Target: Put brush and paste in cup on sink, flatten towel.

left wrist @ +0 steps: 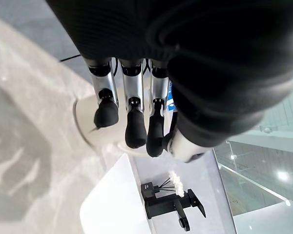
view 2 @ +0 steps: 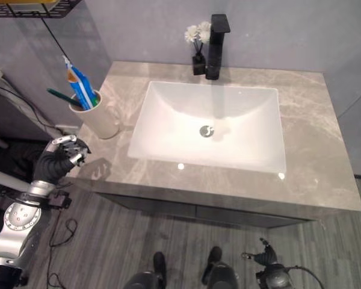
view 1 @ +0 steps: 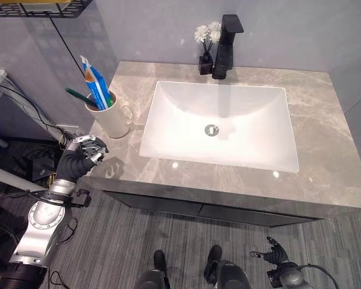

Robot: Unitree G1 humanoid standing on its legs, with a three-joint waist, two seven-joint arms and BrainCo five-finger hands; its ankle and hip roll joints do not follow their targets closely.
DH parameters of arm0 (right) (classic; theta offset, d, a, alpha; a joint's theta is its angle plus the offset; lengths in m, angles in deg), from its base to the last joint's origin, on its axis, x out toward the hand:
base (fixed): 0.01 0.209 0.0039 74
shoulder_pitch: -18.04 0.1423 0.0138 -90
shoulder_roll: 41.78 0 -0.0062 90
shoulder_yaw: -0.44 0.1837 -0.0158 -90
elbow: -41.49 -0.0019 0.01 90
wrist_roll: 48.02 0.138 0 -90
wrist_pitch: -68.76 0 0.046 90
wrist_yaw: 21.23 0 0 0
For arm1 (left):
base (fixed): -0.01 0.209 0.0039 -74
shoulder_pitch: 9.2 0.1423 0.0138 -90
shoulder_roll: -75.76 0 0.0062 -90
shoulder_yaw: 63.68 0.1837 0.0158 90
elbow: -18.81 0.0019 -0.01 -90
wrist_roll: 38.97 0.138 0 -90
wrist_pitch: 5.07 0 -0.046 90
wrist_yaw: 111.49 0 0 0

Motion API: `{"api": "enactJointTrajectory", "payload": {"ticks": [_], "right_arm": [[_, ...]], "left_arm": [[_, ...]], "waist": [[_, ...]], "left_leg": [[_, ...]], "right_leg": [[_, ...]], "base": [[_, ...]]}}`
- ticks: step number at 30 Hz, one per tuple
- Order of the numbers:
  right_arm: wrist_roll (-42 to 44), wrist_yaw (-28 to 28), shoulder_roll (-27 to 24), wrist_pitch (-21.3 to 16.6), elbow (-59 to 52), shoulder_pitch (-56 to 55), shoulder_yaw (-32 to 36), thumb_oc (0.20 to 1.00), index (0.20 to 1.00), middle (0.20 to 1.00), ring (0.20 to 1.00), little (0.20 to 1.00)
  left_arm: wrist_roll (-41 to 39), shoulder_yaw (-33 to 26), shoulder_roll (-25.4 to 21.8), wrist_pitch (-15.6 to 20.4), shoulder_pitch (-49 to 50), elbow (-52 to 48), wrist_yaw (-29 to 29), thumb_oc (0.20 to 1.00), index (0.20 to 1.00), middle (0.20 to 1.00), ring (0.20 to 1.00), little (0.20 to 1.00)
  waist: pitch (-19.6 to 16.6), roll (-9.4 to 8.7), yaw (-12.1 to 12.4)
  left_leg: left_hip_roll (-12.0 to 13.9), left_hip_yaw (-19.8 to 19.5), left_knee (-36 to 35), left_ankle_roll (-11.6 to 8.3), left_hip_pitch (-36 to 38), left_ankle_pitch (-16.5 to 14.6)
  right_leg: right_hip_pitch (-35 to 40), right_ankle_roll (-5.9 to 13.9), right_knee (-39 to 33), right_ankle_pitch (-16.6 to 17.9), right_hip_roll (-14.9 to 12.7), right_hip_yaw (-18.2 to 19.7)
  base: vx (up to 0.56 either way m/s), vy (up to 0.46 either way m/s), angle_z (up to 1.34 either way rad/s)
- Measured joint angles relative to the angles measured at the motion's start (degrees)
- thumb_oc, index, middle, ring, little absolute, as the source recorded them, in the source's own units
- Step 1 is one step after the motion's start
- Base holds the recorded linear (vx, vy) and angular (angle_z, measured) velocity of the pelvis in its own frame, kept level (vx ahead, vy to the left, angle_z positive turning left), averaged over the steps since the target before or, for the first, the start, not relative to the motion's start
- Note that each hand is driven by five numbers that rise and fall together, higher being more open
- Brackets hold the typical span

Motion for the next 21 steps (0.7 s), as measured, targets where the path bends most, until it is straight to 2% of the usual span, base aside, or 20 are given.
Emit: {"api": "enactJointTrajectory", "payload": {"ticks": [5,7,9,10,11,12,13,14,16,17,20,21], "right_arm": [[0.8,0.0,-0.2,0.0,0.9,-0.7,0.8,1.0,1.0,1.0,1.0,1.0],[1.4,0.0,-0.2,-0.1,1.0,-0.7,0.8,1.0,1.0,1.0,1.0,1.0],[2.4,0.0,-0.5,-0.2,1.6,-0.8,1.5,1.0,1.0,1.0,1.0,1.0],[2.6,0.0,-0.7,-0.2,2.0,-1.0,1.8,1.0,1.0,1.0,1.0,1.0],[3.0,0.0,-0.9,-0.2,1.9,-1.1,1.8,1.0,1.0,1.0,1.0,1.0],[3.4,0.1,-1.5,-0.3,1.3,-1.5,1.8,1.0,1.0,1.0,1.0,1.0],[3.5,0.1,-1.6,-0.3,1.3,-1.3,1.9,1.0,1.0,1.0,1.0,1.0],[4.5,0.1,-1.5,-0.4,1.1,-0.7,1.9,1.0,1.0,1.0,1.0,1.0],[4.7,0.2,-1.6,-0.8,0.8,-0.8,2.0,1.0,1.0,1.0,1.0,1.0],[5.2,0.3,-1.5,-0.8,0.8,-1.4,2.1,1.0,1.0,1.0,1.0,1.0],[7.2,0.4,0.4,-0.8,0.6,-3.3,2.3,1.0,1.0,1.0,1.0,1.0],[7.3,1.2,1.8,-0.8,0.5,-2.5,2.1,1.0,1.0,1.0,1.0,1.0]], "left_arm": [[0.0,0.0,0.6,0.0,-0.4,0.2,0.0,0.2,0.2,0.2,0.2,0.2],[0.0,0.1,1.6,-0.1,-0.7,0.2,0.0,0.2,0.2,0.2,0.2,0.2],[-0.1,0.8,2.9,-0.1,-1.7,0.4,0.0,0.2,0.2,0.2,0.2,0.2],[-0.1,2.1,2.8,-0.2,-2.9,0.2,-0.1,0.2,0.2,0.2,0.2,0.2],[0.0,2.2,2.7,-0.1,-2.9,0.1,-0.1,0.2,0.2,0.2,0.2,0.2],[0.0,2.4,2.7,-0.2,-2.3,0.0,-0.1,0.2,0.2,0.2,0.2,0.2],[0.1,2.4,2.7,-0.2,-2.2,0.0,-0.1,0.2,0.2,0.2,0.2,0.2],[0.1,2.2,3.0,-0.1,-2.1,0.0,0.1,0.2,0.2,0.2,0.2,0.2],[0.1,2.2,3.8,-0.1,-1.6,0.1,0.0,0.2,0.2,0.2,0.2,0.2],[0.1,2.4,4.5,-0.1,-1.8,0.0,-0.1,0.2,0.2,0.2,0.2,0.2],[0.1,2.6,4.5,-0.4,-2.1,0.0,0.0,0.2,0.2,0.2,0.2,0.2],[0.1,2.7,4.4,-0.4,-2.1,-0.1,0.0,0.2,0.2,0.2,0.2,0.2]], "waist": [[-0.1,0.13,0.1],[-0.2,-0.11,0.0],[-0.6,0.19,0.1],[-0.8,0.14,0.0],[-0.9,0.11,0.2],[-1.4,0.94,0.8],[-1.6,0.98,0.6],[-1.9,0.87,0.6],[-2.4,0.88,0.3],[-3.0,1.52,-0.6],[-3.8,-0.56,-0.9],[-3.4,0.41,-0.9]], "left_leg": [[0.2,-0.2,1.2,-0.23,-0.3,-0.1],[-0.1,-0.3,4.2,-0.6,-2.2,-0.5],[0.7,-1.5,7.5,-1.6,-4.8,-0.1],[0.5,-0.6,8.2,-3.08,-5.9,1.5],[0.6,-0.1,7.4,-2.8,-5.1,1.3],[1.1,-0.3,4.9,-2.25,-3.0,1.1],[1.3,-1.1,4.8,-2.18,-2.9,0.6],[1.1,-3.9,4.8,-2.01,-2.8,0.5],[1.3,-4.5,2.6,-1.33,-1.8,-0.2],[1.5,-4.5,1.2,-1.39,-1.4,-1.1],[0.2,-4.2,-1.0,-1.02,-0.5,-0.4],[-2.0,-3.3,-2.1,0.65,1.1,-0.9]], "right_leg": [[1.1,0.36,-1.4,-0.3,0.3,-0.2],[1.1,0.52,-1.9,-0.5,0.1,0.0],[1.1,0.39,-2.8,-0.9,-0.4,0.0],[1.8,0.4,-4.0,-0.2,-0.2,-0.3],[1.8,-0.36,-4.7,0.0,0.0,0.1],[1.7,-0.34,-4.3,-0.1,1.1,0.9],[1.7,-0.68,-4.3,-0.5,1.4,1.0],[1.1,-0.68,-3.8,-0.5,1.4,2.3],[1.1,0.03,-3.9,0.1,1.9,3.1],[1.0,0.21,-3.9,0.4,2.1,2.5],[1.0,0.5,-4.8,1.8,1.0,2.9],[2.0,2.04,-6.0,2.9,-1.0,3.8]], "base": [[0.05,-0.067,0.04],[0.02,-0.024,0.08],[0.03,0.017,0.23],[0.01,0.072,0.29],[0.08,0.132,-0.01],[0.02,0.073,-0.24],[0.08,0.147,-0.41],[0.07,0.135,-0.36],[0.06,0.175,-0.27],[0.02,0.169,0.07],[0.0,0.16,0.02],[0.0,0.06,-0.02]]}}
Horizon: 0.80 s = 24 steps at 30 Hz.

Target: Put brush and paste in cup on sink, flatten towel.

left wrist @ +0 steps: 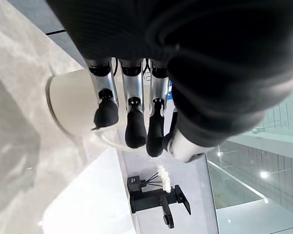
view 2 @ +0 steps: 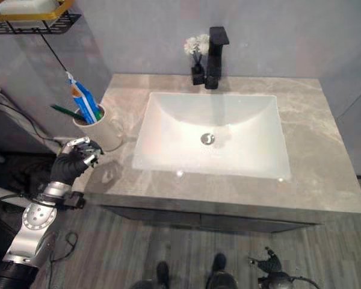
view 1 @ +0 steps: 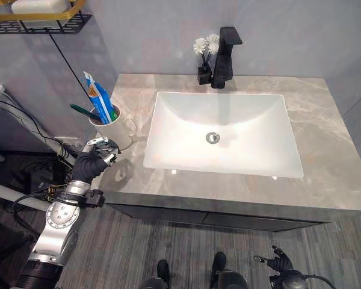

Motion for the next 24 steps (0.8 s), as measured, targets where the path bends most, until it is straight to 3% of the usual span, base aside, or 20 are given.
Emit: {"api": "enactJointTrajectory", "payload": {"ticks": [2,3,4,6,8,12,19,22,24], "right_arm": [[0.1,1.9,-0.4,0.4,-2.2,-0.7,1.8,1.0,1.0,1.0,1.0,1.0],[0.2,3.2,-1.0,0.5,-5.0,-1.4,3.4,1.0,1.0,1.0,1.0,1.0],[1.2,3.5,-1.9,0.0,-5.4,-2.5,5.4,1.0,1.0,1.0,1.0,1.0],[3.8,3.0,-2.6,0.3,-2.6,-2.4,8.9,1.0,1.0,1.0,1.0,1.0],[4.1,2.2,-4.0,0.6,-1.9,-3.3,9.9,1.0,1.0,1.0,1.0,1.0],[3.6,2.6,-3.7,0.8,-2.6,-4.7,8.2,1.0,1.0,1.0,1.0,1.0],[-1.8,3.8,-3.7,1.3,-2.5,-4.8,4.9,1.0,1.0,1.0,1.0,1.0],[-1.8,3.7,-3.2,1.7,-1.8,-4.6,5.1,1.0,1.0,1.0,1.0,1.0],[-1.8,3.6,-3.5,2.0,-1.1,-4.8,5.9,1.0,1.0,1.0,1.0,1.0]], "left_arm": [[-1.7,-1.4,1.5,-1.0,0.6,0.2,0.6,0.2,0.2,0.2,0.2,0.2],[-3.8,-5.1,4.0,-2.1,1.3,1.3,1.9,0.2,0.2,0.2,0.2,0.2],[-4.9,-6.4,5.5,-2.8,2.7,2.5,3.0,0.2,0.2,0.2,0.2,0.2],[-5.4,-7.4,6.6,-4.1,6.4,2.9,3.3,0.2,0.2,0.2,0.2,0.2],[-5.3,-7.3,6.9,-4.3,9.5,2.9,2.9,0.2,0.2,0.2,0.2,0.2],[-5.3,-8.8,6.9,-5.2,10.1,2.8,2.9,0.2,0.2,0.2,0.2,0.2],[-4.7,-8.8,7.4,-6.1,10.0,2.7,1.8,0.2,0.2,0.2,0.2,0.2],[-4.6,-8.6,7.3,-6.1,9.8,2.3,1.5,0.2,0.2,0.2,0.2,0.2],[-4.6,-8.2,7.3,-6.1,9.7,1.7,0.7,0.2,0.2,0.2,0.2,0.2]], "waist": [[1.0,-0.21,0.2],[2.8,-1.0,0.1],[2.8,-0.78,-0.2],[3.5,-1.18,0.1],[3.6,-0.93,0.2],[3.4,-1.02,1.3],[0.1,1.55,1.5],[-0.5,0.16,1.8],[-1.0,0.48,1.7]], "left_leg": [[0.8,3.4,1.8,-0.66,-0.2,-0.6],[1.6,8.3,6.6,-1.98,-1.2,-2.1],[3.8,12.8,9.0,-1.09,-2.2,-4.5],[6.9,16.1,12.9,-1.3,-2.3,-5.7],[8.7,15.9,14.6,-2.14,-3.0,-5.5],[7.2,15.7,14.2,-1.75,-2.1,-5.6],[6.8,14.1,13.9,-1.69,-1.4,-5.5],[6.3,14.2,15.0,-1.08,-2.1,-5.6],[7.0,14.0,14.6,-1.4,-2.2,-5.4]], "right_leg": [[0.4,-0.06,0.7,-0.2,-0.6,0.5],[2.1,-0.47,0.8,-0.8,-1.1,1.4],[2.3,-0.89,1.5,-2.2,-0.6,1.1],[3.1,-1.27,2.9,-3.6,-0.7,0.8],[2.6,-0.65,5.4,-5.1,-1.3,0.8],[3.6,0.53,5.0,-4.4,-2.3,0.5],[7.2,1.51,1.8,-3.5,-2.2,-2.0],[7.9,1.41,1.4,-4.0,-3.9,-2.3],[7.8,2.53,2.7,-4.8,-4.9,-2.4]], "base": [[-0.04,-0.08,-0.06],[-0.07,-0.101,-0.01],[-0.06,-0.049,0.0],[-0.03,-0.045,0.14],[0.02,-0.044,0.16],[0.02,-0.011,0.1],[0.05,0.107,0.13],[0.09,0.299,0.09],[0.06,0.256,0.14]]}}
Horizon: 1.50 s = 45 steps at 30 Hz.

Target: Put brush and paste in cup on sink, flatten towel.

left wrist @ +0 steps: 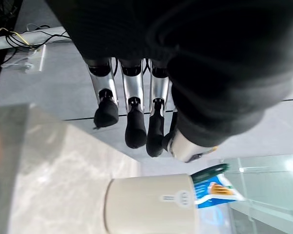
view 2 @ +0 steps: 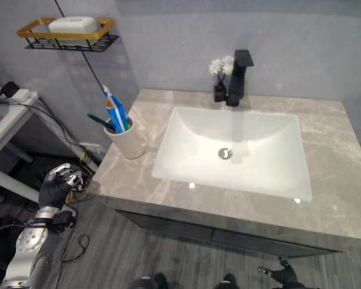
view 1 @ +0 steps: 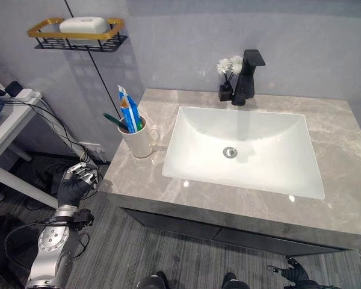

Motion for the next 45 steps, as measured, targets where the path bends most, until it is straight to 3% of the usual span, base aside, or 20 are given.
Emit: {"api": "enactJointTrajectory", "payload": {"ticks": [2,4,6,7,9,10,13,15,20,23,26,29,33,35,37,39,41,43,44,45], "right_arm": [[-0.1,0.1,0.0,0.4,0.8,-1.3,0.5,1.0,1.0,1.0,1.0,1.0],[-1.0,0.2,0.6,0.5,0.8,-1.2,0.1,1.0,1.0,1.0,1.0,1.0],[-1.0,0.4,1.1,0.4,-0.9,-1.4,-0.1,1.0,1.0,1.0,1.0,1.0],[-1.0,0.3,1.1,0.4,-1.2,-1.4,-0.5,1.0,1.0,1.0,1.0,1.0],[-1.0,0.9,2.1,0.4,-1.5,-1.2,-2.8,1.0,1.0,1.0,1.0,1.0],[-1.0,1.0,2.3,0.4,-1.5,-1.1,-3.5,1.0,1.0,1.0,1.0,1.0],[-1.0,1.5,3.7,0.3,-1.7,-1.7,-5.9,1.0,1.0,1.0,1.0,1.0],[-1.0,1.5,4.2,0.3,-2.1,-2.9,-6.0,1.0,1.0,1.0,1.0,1.0],[-1.0,1.4,3.6,0.3,2.0,-0.5,-5.6,1.0,1.0,1.0,1.0,1.0],[-1.0,1.3,3.1,0.2,2.5,0.3,-4.2,1.0,1.0,1.0,1.0,1.0],[-0.9,1.1,2.1,0.2,4.1,0.6,-2.8,1.0,1.0,1.0,1.0,1.0],[-1.1,1.0,0.8,0.2,6.4,1.0,-3.3,1.0,1.0,1.0,1.0,1.0],[-1.1,0.8,-1.4,0.3,6.6,1.5,-3.2,1.0,1.0,1.0,1.0,1.0],[-1.2,0.8,-1.8,0.2,6.0,2.9,-3.3,1.0,1.0,1.0,1.0,1.0],[-1.7,0.8,-2.4,0.1,5.1,3.2,-3.3,1.0,1.0,1.0,1.0,1.0],[-3.6,1.2,-1.4,0.1,3.7,4.6,-5.2,1.0,1.0,1.0,1.0,1.0],[-4.9,1.4,-1.0,0.2,1.4,4.9,-7.3,1.0,1.0,1.0,1.0,1.0],[-5.7,1.5,-0.7,0.0,-1.0,4.4,-8.4,1.0,1.0,1.0,1.0,1.0],[-5.8,1.5,-0.7,0.0,-1.0,4.7,-8.6,1.0,1.0,1.0,1.0,1.0],[-5.8,1.5,-0.7,0.1,-1.0,4.5,-8.6,1.0,1.0,1.0,1.0,1.0]], "left_arm": [[1.0,1.2,-0.8,0.1,-0.1,-0.4,-0.8,0.2,0.2,0.2,0.2,0.2],[1.2,0.8,-1.6,0.2,-0.4,-0.5,-0.9,0.2,0.2,0.2,0.2,0.2],[1.2,1.0,-1.8,0.2,-0.5,-0.6,-1.2,0.2,0.2,0.2,0.2,0.2],[1.2,1.1,-1.9,0.2,-0.6,-0.6,-1.2,0.2,0.2,0.2,0.2,0.2],[1.2,1.3,-2.7,0.3,-1.3,0.2,-1.2,0.2,0.2,0.2,0.2,0.2],[1.2,1.3,-2.9,0.3,-1.4,0.4,-1.2,0.2,0.2,0.2,0.2,0.2],[1.2,1.2,-5.0,0.3,-1.9,0.6,-1.2,0.2,0.2,0.2,0.2,0.2],[1.2,1.6,-5.1,0.3,-2.9,0.3,-1.3,0.2,0.2,0.2,0.2,0.2],[1.0,2.6,-4.6,0.3,-0.5,-4.5,-3.7,0.2,0.2,0.2,0.2,0.2],[0.1,2.6,-5.6,0.2,0.6,-7.9,-5.5,0.2,0.2,0.2,0.2,0.2],[-3.6,2.8,-6.4,0.3,1.3,-11.5,-8.9,0.2,0.2,0.2,0.2,0.2],[-5.9,4.1,-11.7,0.2,2.2,-13.8,-12.5,0.2,0.2,0.2,0.2,0.2],[-8.9,5.5,-16.1,0.1,3.0,-15.7,-15.6,0.2,0.2,0.2,0.2,0.2],[-10.1,6.4,-17.7,-0.5,3.6,-15.6,-17.1,0.2,0.2,0.2,0.2,0.2],[-10.3,7.8,-19.1,-1.1,4.4,-15.8,-18.7,0.2,0.2,0.2,0.2,0.2],[-10.7,7.8,-19.3,-1.3,5.3,-15.5,-19.1,0.2,0.2,0.2,0.2,0.2],[-11.6,8.1,-20.0,-2.4,4.9,-15.0,-19.1,0.2,0.2,0.2,0.2,0.2],[-11.9,8.3,-21.5,-2.4,4.8,-14.9,-19.1,0.2,0.2,0.2,0.2,0.2],[-12.1,9.3,-21.3,-2.2,3.4,-14.8,-19.0,0.2,0.2,0.2,0.2,0.2],[-12.1,9.9,-21.4,-2.2,3.1,-14.8,-19.0,0.2,0.2,0.2,0.2,0.2]], "waist": [[-2.3,-1.05,0.0],[-2.9,-1.67,0.1],[-2.8,-1.15,-0.5],[-2.6,-0.66,-0.4],[-1.2,0.07,-1.8],[-0.7,0.07,-1.8],[-0.1,-1.56,-2.0],[-0.1,-2.37,-3.3],[0.0,-0.06,-1.4],[0.0,0.03,-1.3],[0.5,-0.78,-0.9],[1.9,-1.72,-0.4],[2.1,0.09,-0.7],[2.3,0.78,-0.8],[2.2,3.18,-1.3],[2.9,1.38,-0.3],[3.7,0.41,-0.7],[3.9,0.79,-0.8],[3.8,0.69,1.2],[3.6,0.05,1.3]], "left_leg": [[-4.0,-0.3,-1.7,0.69,0.1,-0.6],[-6.8,1.0,-2.3,2.33,0.3,-1.0],[-8.5,1.4,-4.8,4.74,1.4,0.5],[-8.3,1.2,-5.5,4.94,1.5,0.8],[-8.7,0.2,-10.0,6.23,3.9,1.9],[-8.7,0.5,-11.2,6.16,5.0,2.6],[-9.7,0.2,-13.8,5.41,6.2,3.0],[-9.9,-2.3,-13.7,4.72,5.3,3.5],[-6.3,-1.4,-12.8,2.96,6.5,3.9],[-5.0,-1.4,-10.7,2.03,7.2,3.5],[-4.5,-2.4,-2.9,0.73,4.1,3.7],[-4.4,-4.5,2.8,-2.73,1.5,5.3],[-3.3,-4.6,-2.3,-2.95,2.4,6.8],[-4.0,-5.3,-7.8,-2.35,4.0,6.3],[-3.5,-4.6,-14.4,-0.35,7.4,5.1],[-4.9,-1.1,-15.6,0.42,7.4,4.9],[-5.6,-1.0,-15.3,0.78,6.9,5.1],[-5.0,-0.8,-15.3,1.16,6.9,5.1],[-4.5,-0.6,-13.5,1.34,5.9,4.9],[-4.5,-1.0,-13.5,1.44,5.6,4.8]], "right_leg": [[-1.9,1.44,3.9,-1.2,-4.9,0.5],[-3.3,1.91,5.7,1.2,-7.7,-0.3],[-6.6,-0.35,10.7,4.7,-9.3,-0.6],[-7.3,-0.44,11.9,5.3,-9.5,0.0],[-11.3,2.19,18.1,1.4,-5.2,7.2],[-11.6,2.32,17.9,0.3,-3.7,8.1],[-14.0,0.76,13.9,-0.9,0.4,4.6],[-12.4,-3.07,7.8,1.6,1.5,3.0],[-7.2,-6.3,-2.0,4.7,7.2,2.0],[-4.3,-6.28,-5.0,4.7,8.7,1.9],[-2.9,-6.46,-6.5,4.5,7.9,1.8],[-1.3,-7.32,-7.5,4.3,7.0,1.5],[-1.4,-7.6,-7.5,3.9,7.6,1.1],[-2.1,-6.37,-7.6,4.9,8.1,1.8],[-2.8,-5.63,-6.8,5.1,9.3,2.1],[-6.9,-4.45,-3.2,5.6,7.7,4.6],[-8.6,-4.3,-0.8,5.5,6.7,6.2],[-9.4,-2.46,1.8,4.5,5.6,8.6],[-11.4,1.94,8.3,3.8,-2.2,8.7],[-10.8,3.3,7.6,4.2,-4.8,8.0]], "base": [[0.02,0.249,0.17],[0.04,0.361,-0.04],[0.01,0.243,-0.04],[0.08,0.188,0.03],[0.07,0.133,0.06],[0.08,0.055,-0.04],[0.05,-0.044,0.14],[0.06,-0.082,0.54],[0.06,-0.066,-0.04],[0.04,-0.136,-0.07],[-0.08,-0.062,0.03],[0.01,0.033,0.05],[0.04,0.076,0.06],[0.09,0.162,-0.14],[0.0,0.142,-0.19],[-0.06,0.067,-0.59],[-0.08,-0.059,-0.28],[-0.11,-0.241,0.05],[-0.06,-0.326,0.1],[0.0,-0.271,0.12]]}}
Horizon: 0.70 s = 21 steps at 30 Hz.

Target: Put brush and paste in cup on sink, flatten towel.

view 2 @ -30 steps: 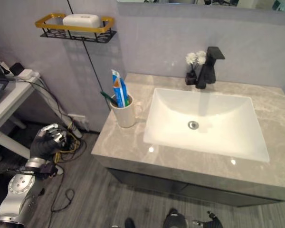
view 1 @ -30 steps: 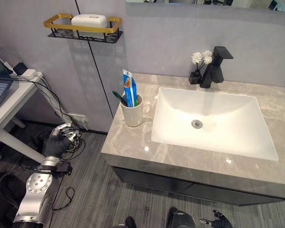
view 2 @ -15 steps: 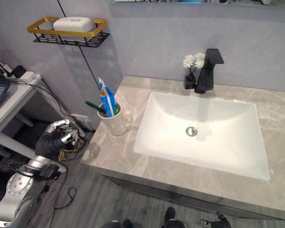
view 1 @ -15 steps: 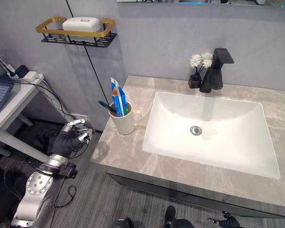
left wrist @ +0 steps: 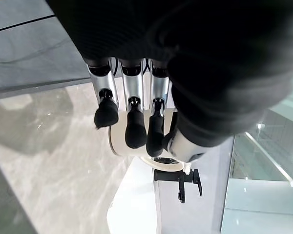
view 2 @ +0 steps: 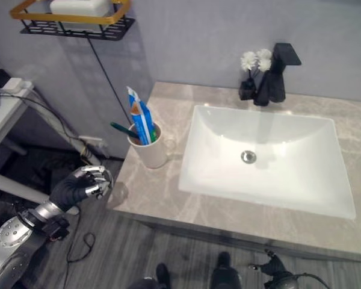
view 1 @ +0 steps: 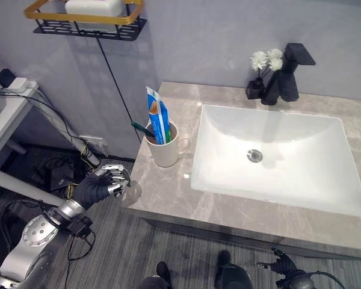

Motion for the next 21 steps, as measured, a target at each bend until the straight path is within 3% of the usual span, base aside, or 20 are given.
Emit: {"api": "enactJointTrajectory", "payload": {"ticks": [2,3,4,7,9,13,16,21], "right_arm": [[-1.3,0.8,1.0,0.1,0.0,-0.6,-1.4,1.0,1.0,1.0,1.0,1.0],[-1.8,1.0,1.9,0.1,0.6,-1.2,-1.4,1.0,1.0,1.0,1.0,1.0],[-2.0,1.0,1.8,0.1,1.3,-1.1,-1.4,1.0,1.0,1.0,1.0,1.0],[-1.9,0.7,-0.3,0.0,1.5,-2.7,1.5,1.0,1.0,1.0,1.0,1.0],[-1.7,-0.3,-1.7,-0.2,2.1,-4.1,2.8,1.0,1.0,1.0,1.0,1.0],[-0.8,-1.6,-2.4,-0.1,3.7,-6.1,4.2,1.0,1.0,1.0,1.0,1.0],[0.3,-1.7,-1.4,-0.2,2.1,-7.4,5.0,1.0,1.0,1.0,1.0,1.0],[1.4,-1.8,0.7,-0.9,-2.3,-8.1,2.9,1.0,1.0,1.0,1.0,1.0]], "left_arm": [[0.3,-0.1,-0.4,0.2,0.3,2.4,0.4,0.2,0.2,0.2,0.2,0.2],[0.4,-0.6,-0.1,0.1,0.9,2.9,0.7,0.2,0.2,0.2,0.2,0.2],[0.4,-0.5,1.3,0.1,1.5,3.2,0.9,0.2,0.2,0.2,0.2,0.2],[0.9,0.3,7.4,-0.1,4.3,3.0,0.9,0.2,0.2,0.2,0.2,0.2],[0.9,0.3,8.8,-0.1,3.7,2.9,1.1,0.2,0.2,0.2,0.2,0.2],[3.0,0.0,12.4,0.0,3.6,2.9,2.8,0.2,0.2,0.2,0.2,0.2],[4.6,-0.6,13.4,0.0,4.7,3.7,3.6,0.2,0.2,0.2,0.2,0.2],[8.5,-1.9,18.1,0.7,4.1,5.9,7.9,0.2,0.2,0.2,0.2,0.2]], "waist": [[-0.3,-2.29,1.3],[-0.8,-4.24,1.8],[-1.0,-4.25,2.4],[-2.6,-0.28,0.1],[-3.1,0.39,-0.4],[-3.8,1.26,-1.7],[-3.5,0.64,-1.6],[-4.1,1.88,-2.2]], "left_leg": [[0.1,-0.9,0.1,-1.13,-0.3,0.7],[-0.3,-0.9,-0.1,-1.82,-0.1,0.8],[0.2,-0.2,0.0,-2.78,0.3,0.9],[5.5,-1.3,-0.9,-5.44,1.0,2.7],[7.0,-1.9,-1.1,-6.05,0.7,3.1],[7.2,-2.1,-2.8,-7.34,0.6,3.8],[6.9,-2.1,-2.8,-7.32,-0.1,3.8],[6.3,-3.2,-2.8,-7.13,-1.6,4.1]], "right_leg": [[3.6,1.01,-7.4,3.4,-0.8,0.4],[5.1,1.09,-9.8,3.7,-0.6,-1.0],[6.5,1.84,-12.7,2.4,0.5,-1.3],[10.6,-0.49,-18.9,4.3,6.8,-3.0],[10.8,-1.04,-19.0,3.9,8.3,-3.3],[10.3,-1.02,-19.4,3.6,8.6,-4.4],[9.5,-1.12,-19.4,4.0,8.3,-4.4],[8.6,-1.14,-19.4,4.5,7.7,-4.9]], "base": [[0.02,-0.092,0.14],[0.04,-0.095,-0.12],[0.07,-0.146,-0.19],[0.04,-0.132,-0.06],[0.02,-0.072,0.05],[0.03,-0.048,0.11],[0.01,0.007,0.01],[0.02,0.028,0.09]]}}
